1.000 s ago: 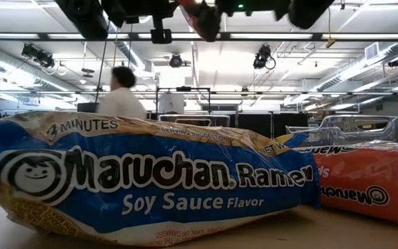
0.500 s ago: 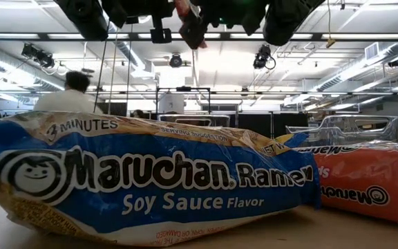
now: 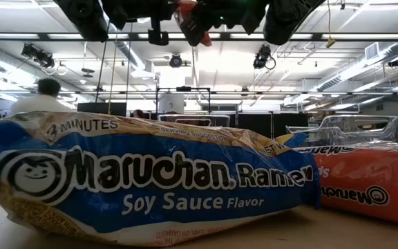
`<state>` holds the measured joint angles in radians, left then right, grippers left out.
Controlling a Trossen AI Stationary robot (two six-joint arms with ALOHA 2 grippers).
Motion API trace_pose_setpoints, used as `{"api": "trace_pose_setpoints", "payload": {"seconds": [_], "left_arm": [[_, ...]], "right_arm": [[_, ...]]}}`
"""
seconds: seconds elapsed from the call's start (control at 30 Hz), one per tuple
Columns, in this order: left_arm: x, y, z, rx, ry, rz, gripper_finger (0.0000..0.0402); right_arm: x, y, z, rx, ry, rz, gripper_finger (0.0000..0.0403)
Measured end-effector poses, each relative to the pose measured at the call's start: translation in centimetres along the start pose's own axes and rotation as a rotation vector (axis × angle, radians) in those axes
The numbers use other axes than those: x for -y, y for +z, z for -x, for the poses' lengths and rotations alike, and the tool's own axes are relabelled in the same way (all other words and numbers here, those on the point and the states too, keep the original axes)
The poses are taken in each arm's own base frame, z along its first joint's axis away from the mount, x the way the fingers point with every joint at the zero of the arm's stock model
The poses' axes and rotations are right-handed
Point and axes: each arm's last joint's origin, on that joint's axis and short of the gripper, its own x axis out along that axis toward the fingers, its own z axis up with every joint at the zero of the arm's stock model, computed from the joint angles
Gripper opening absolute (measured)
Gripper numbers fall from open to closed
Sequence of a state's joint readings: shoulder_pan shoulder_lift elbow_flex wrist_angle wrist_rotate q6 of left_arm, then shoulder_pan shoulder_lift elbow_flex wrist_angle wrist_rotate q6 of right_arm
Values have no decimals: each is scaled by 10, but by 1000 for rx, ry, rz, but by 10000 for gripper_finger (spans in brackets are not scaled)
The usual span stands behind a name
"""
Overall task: Sort Maruchan noodles
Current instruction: Put the orange noodle pack into the middle transparent bin
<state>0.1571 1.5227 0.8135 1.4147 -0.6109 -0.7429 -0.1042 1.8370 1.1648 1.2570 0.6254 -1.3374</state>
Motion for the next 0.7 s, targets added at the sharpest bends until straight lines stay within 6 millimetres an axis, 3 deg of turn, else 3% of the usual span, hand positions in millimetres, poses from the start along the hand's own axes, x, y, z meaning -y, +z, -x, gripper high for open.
{"api": "trace_pose_setpoints", "payload": {"seconds": [0.2,0.43,0.57,0.7], "left_arm": [[2,0,-1,-38,-77,-150,32],[11,4,0,-134,-176,-217,121],[30,17,1,-244,-268,-245,176],[40,28,9,-420,-262,-436,211]], "right_arm": [[7,12,7,-62,27,1,59],[26,19,13,-155,187,-63,59],[34,4,18,-236,406,-96,57],[62,-17,18,-288,582,-247,57]]}}
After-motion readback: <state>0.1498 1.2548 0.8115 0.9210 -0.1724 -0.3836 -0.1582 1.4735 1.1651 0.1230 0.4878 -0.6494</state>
